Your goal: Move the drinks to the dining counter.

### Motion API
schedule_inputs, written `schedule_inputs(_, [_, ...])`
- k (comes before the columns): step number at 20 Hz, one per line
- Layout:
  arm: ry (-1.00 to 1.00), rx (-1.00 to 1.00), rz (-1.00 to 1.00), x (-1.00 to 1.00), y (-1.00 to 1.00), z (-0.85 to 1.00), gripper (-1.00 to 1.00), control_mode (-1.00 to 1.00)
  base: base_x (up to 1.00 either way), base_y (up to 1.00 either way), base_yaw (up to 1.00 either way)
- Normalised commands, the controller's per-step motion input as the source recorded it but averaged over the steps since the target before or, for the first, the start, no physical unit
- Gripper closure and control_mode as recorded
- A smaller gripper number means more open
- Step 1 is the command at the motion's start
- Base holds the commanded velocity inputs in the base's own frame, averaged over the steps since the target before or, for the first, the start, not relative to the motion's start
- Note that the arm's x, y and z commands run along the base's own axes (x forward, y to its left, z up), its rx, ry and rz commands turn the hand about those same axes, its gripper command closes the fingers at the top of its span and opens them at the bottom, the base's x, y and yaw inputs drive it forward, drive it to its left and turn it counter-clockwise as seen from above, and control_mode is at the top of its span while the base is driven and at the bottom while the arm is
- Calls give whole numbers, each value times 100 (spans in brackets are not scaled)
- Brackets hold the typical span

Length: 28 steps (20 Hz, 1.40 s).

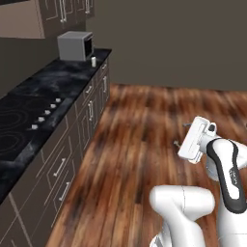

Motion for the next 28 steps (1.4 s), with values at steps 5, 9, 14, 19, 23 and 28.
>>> schedule_inputs(5, [0, 0, 0, 0, 0, 0, -100, 100, 100, 0, 2])
schedule_inputs(9, [0, 0, 0, 0, 0, 0, -100, 100, 100, 0, 6])
schedule_inputs(14, [0, 0, 0, 0, 0, 0, -100, 100, 100, -2, 11])
schedule_inputs(19, [0, 0, 0, 0, 0, 0, -100, 100, 100, -13, 19])
schedule_inputs(23, [0, 0, 0, 0, 0, 0, -100, 100, 100, -9, 21])
schedule_inputs(28, [0, 0, 0, 0, 0, 0, -100, 100, 100, -5, 25])
